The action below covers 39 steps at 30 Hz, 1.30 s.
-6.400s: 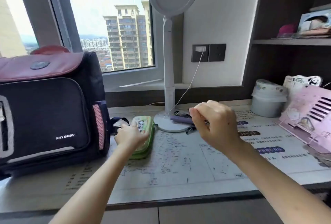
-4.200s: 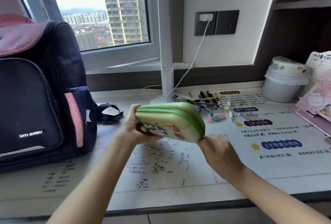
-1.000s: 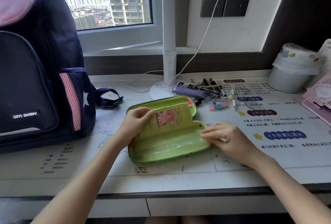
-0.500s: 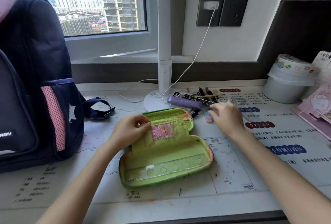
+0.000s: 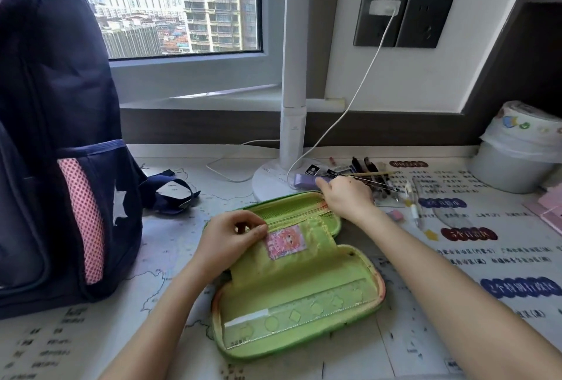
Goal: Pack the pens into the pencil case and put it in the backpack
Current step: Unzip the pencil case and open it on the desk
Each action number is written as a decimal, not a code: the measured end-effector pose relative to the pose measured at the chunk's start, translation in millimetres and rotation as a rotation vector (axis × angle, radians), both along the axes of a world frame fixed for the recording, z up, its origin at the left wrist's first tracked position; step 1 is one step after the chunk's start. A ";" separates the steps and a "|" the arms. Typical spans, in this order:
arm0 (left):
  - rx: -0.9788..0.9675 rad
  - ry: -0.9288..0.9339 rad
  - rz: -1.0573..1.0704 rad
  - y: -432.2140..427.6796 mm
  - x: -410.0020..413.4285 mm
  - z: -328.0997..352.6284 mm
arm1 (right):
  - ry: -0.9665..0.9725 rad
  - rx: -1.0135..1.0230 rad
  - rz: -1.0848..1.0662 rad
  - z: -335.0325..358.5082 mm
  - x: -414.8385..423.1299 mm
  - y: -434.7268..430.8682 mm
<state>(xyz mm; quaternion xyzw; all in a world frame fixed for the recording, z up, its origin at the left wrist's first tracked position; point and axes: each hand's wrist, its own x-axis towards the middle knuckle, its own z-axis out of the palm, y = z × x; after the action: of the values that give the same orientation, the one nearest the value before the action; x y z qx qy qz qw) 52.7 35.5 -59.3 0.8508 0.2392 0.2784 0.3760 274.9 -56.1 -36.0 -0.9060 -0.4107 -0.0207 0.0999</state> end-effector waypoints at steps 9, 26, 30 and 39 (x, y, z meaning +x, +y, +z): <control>-0.102 0.041 -0.140 7.8 -12.2 1.7 | 0.107 -0.211 -0.039 25.4 7.0 24.9; 0.110 0.026 -0.045 -2.4 -12.4 0.2 | -0.502 -0.123 -0.001 35.9 -1.0 -91.3; 0.105 0.023 -0.040 -4.3 -12.4 0.9 | -0.547 0.333 0.047 44.9 -6.0 -149.4; 0.018 0.028 -0.059 -2.9 -14.5 1.6 | -0.379 0.393 0.668 5.3 -87.2 -155.5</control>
<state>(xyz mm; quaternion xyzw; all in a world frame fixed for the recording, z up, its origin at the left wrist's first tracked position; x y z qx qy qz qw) 38.2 32.6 -57.8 0.8647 0.2165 0.2575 0.3730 187.7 -211.6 -30.7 -0.6671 -0.6810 -0.2312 0.1944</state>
